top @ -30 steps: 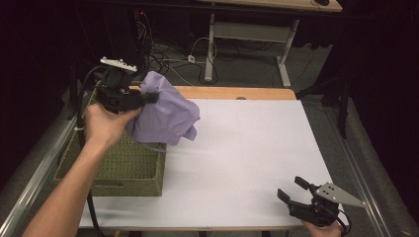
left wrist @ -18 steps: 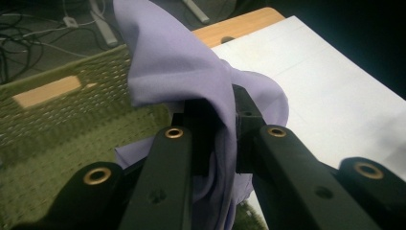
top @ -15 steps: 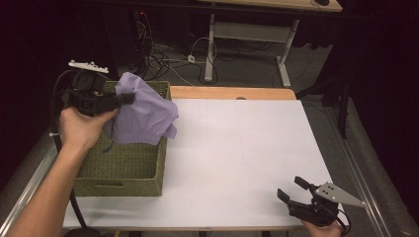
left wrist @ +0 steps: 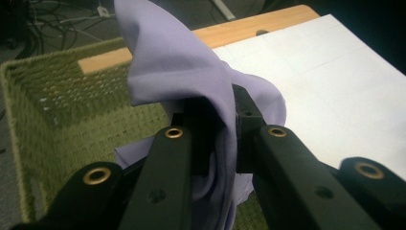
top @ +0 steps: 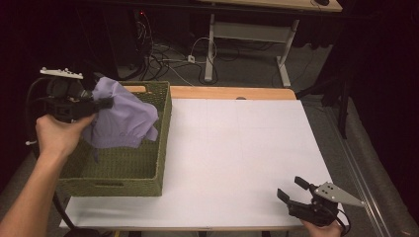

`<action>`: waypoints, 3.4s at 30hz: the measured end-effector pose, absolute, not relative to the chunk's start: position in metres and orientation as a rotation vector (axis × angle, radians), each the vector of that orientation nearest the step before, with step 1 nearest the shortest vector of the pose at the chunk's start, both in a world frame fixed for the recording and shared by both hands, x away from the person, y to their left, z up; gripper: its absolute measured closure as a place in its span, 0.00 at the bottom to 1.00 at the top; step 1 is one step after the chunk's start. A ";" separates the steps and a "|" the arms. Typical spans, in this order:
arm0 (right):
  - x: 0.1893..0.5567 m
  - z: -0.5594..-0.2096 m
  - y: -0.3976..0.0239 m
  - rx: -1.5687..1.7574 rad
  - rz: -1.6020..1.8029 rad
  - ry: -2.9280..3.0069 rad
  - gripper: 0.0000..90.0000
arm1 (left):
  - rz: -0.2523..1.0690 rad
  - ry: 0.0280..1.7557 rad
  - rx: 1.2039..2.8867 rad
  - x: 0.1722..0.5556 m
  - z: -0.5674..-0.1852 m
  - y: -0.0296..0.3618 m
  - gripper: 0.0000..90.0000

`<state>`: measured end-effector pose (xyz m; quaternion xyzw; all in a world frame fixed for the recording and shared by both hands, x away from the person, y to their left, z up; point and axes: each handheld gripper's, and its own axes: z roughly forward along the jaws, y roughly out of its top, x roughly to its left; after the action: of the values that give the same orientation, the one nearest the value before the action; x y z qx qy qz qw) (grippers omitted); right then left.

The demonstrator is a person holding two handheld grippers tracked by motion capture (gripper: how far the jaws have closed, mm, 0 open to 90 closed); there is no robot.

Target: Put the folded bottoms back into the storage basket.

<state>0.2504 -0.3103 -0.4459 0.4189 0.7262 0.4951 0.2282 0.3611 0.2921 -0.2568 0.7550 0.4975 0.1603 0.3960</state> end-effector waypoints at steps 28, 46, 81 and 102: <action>0.251 -0.446 -0.310 1.165 1.356 2.007 0.23 | 0.285 1.359 2.006 0.402 -0.343 0.283 0.87; 0.251 -0.446 -0.310 1.169 1.356 2.003 0.23 | 0.337 1.459 1.980 0.418 -0.360 0.292 0.86; 0.251 -0.446 -0.310 1.180 1.349 1.997 0.23 | 0.423 1.262 1.995 0.418 -0.368 0.277 0.86; 0.252 -0.446 -0.311 1.183 1.346 1.998 0.23 | 0.472 1.596 2.029 0.446 -0.393 0.296 0.62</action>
<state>0.2519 -0.3106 -0.4465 0.4293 0.7251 0.4883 0.2270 0.4455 0.2959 -0.3925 0.7476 0.5877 0.1740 0.2557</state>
